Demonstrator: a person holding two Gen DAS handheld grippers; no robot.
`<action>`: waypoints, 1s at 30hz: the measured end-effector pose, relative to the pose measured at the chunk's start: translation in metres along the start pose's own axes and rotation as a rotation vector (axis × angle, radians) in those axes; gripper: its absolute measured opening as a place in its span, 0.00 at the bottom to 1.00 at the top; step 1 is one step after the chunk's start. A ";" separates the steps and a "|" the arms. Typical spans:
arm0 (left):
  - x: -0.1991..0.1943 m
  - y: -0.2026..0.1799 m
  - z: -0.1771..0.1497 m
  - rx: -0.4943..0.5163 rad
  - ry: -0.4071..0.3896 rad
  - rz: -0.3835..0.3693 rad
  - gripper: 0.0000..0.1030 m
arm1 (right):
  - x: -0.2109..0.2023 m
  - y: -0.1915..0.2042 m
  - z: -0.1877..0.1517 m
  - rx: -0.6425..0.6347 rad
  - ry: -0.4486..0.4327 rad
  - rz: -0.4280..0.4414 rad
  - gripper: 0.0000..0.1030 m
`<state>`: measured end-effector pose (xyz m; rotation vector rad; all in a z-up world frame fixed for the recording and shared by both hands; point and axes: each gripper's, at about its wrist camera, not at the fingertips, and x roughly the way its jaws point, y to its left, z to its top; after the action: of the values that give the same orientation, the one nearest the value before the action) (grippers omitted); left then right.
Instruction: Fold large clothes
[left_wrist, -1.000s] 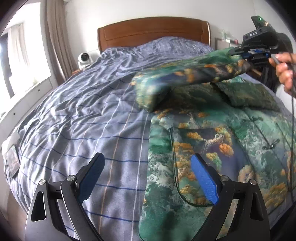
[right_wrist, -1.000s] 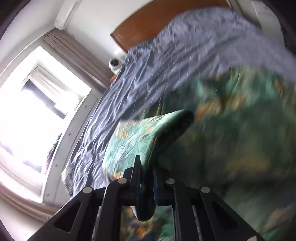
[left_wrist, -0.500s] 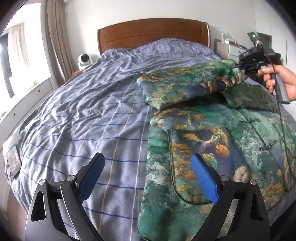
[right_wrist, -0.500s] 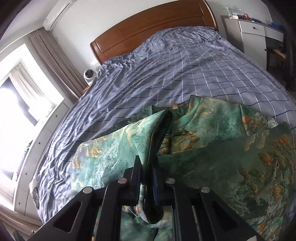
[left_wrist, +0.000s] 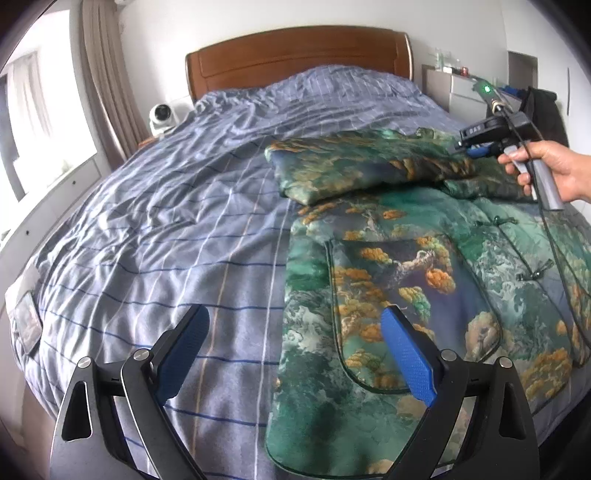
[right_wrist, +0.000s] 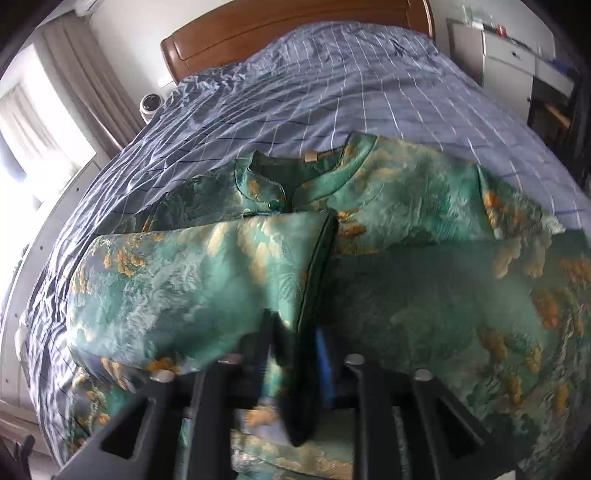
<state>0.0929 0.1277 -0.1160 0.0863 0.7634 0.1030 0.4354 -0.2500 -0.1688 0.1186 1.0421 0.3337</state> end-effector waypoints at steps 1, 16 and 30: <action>0.001 0.001 0.001 -0.004 0.005 -0.013 0.92 | -0.002 0.001 0.000 -0.016 -0.002 -0.007 0.56; 0.118 -0.024 0.146 -0.039 0.207 -0.368 0.92 | 0.004 0.058 -0.026 -0.388 0.061 -0.022 0.59; 0.230 -0.055 0.154 -0.123 0.398 -0.206 0.95 | 0.026 0.048 -0.027 -0.271 0.083 -0.016 0.59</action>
<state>0.3684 0.0957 -0.1689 -0.1347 1.1565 -0.0310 0.4136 -0.1983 -0.1922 -0.1477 1.0694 0.4649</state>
